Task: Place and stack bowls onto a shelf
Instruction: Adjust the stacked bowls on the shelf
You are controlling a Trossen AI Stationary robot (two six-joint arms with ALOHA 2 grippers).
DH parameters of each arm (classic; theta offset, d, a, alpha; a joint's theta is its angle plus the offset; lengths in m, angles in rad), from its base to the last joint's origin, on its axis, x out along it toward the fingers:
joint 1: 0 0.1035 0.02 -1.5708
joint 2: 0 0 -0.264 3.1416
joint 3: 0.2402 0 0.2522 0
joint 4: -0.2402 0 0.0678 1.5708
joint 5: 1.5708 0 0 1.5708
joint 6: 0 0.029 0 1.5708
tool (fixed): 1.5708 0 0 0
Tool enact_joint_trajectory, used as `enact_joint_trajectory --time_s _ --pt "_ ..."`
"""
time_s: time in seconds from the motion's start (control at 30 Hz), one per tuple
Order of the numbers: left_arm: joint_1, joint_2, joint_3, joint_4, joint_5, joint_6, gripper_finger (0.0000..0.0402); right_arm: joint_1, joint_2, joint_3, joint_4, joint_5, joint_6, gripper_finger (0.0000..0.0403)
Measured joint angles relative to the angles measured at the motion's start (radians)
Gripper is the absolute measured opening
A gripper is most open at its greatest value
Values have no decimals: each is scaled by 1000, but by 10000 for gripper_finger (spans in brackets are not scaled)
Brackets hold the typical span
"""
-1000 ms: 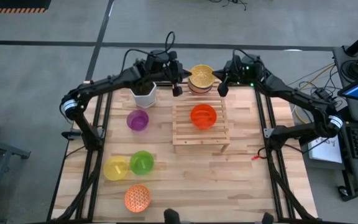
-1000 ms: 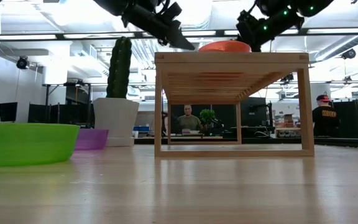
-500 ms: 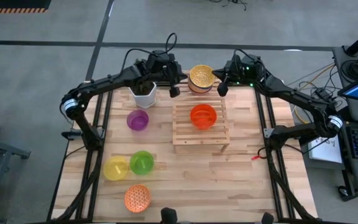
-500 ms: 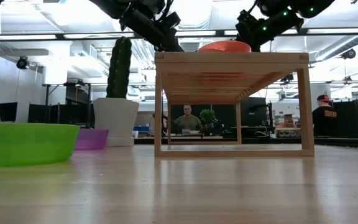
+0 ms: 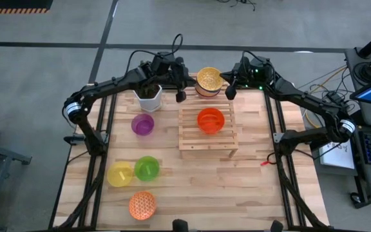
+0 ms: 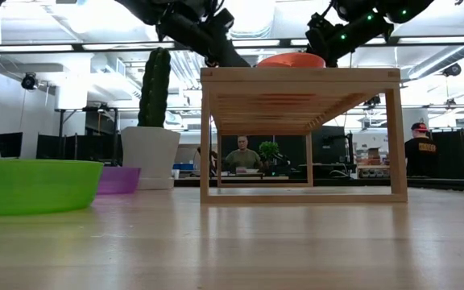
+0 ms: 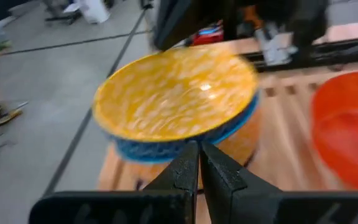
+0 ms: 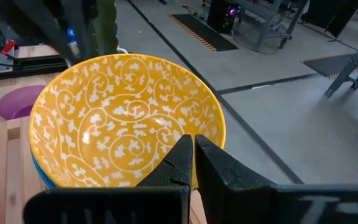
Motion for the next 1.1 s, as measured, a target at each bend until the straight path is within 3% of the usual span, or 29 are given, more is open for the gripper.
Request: enact_joint_trajectory --time_s 1.1 --pt "-1 -18 -4 -45 6 -10 0 0 -18 11 22 4 58 9"
